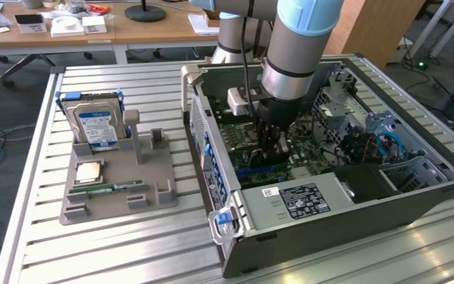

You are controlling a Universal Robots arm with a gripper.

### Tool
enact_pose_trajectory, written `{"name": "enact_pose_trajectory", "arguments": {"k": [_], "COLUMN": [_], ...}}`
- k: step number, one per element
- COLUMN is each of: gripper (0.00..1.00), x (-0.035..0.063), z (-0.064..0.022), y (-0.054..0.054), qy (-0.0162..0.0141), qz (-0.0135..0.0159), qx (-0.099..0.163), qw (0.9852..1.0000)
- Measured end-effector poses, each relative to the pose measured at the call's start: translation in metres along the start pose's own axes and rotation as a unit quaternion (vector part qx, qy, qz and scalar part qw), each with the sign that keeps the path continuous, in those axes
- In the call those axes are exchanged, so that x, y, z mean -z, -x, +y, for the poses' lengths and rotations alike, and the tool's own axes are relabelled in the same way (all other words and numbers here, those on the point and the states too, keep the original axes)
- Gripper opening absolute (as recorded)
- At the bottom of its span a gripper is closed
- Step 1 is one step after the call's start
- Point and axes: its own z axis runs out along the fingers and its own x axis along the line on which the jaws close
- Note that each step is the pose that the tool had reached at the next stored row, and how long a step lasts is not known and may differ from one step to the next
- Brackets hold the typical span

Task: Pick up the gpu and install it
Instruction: 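Insert the gpu into the slot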

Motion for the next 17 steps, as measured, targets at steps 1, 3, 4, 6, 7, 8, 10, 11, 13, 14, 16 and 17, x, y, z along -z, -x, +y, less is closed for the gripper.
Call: {"name": "enact_pose_trajectory", "arguments": {"k": [1,3,4,6,7,8,10,11,13,14,16,17], "gripper": [0.26,0.26,0.26,0.26,0.26,0.26,0.26,0.26,0.26,0.26,0.26,0.26], "x": [0.0,-0.0001,-0.0001,-0.0006,-0.0006,-0.0006,-0.0006,-0.0006,-0.0006,-0.0006,-0.0006,-0.0006], "z": [0.0,0.0,0.0,0.0002,0.0002,0.0002,0.0002,0.0002,0.0003,0.0003,0.0004,0.0004], "y": [0.0,0.0,0.0,0.0,0.0,0.0,0.0,0.0,0.0,0.0,0.0,0.0], "qy": [0.0,0.0,0.0,-0.0001,-0.0001,0.0,-0.0001,0.0,0.0,0.0,-0.0001,-0.0001], "qz": [0.0001,0.0001,0.0,-0.0001,-0.0001,-0.0001,-0.0001,-0.0001,-0.0001,-0.0001,-0.0001,-0.0001], "qx": [0.0,0.0,0.0,0.0,0.0,0.0,0.0,0.0,0.0,0.0,0.0,0.0], "qw": [1.0,1.0,1.0,1.0,1.0,1.0,1.0,1.0,1.0,1.0,1.0,1.0]}}
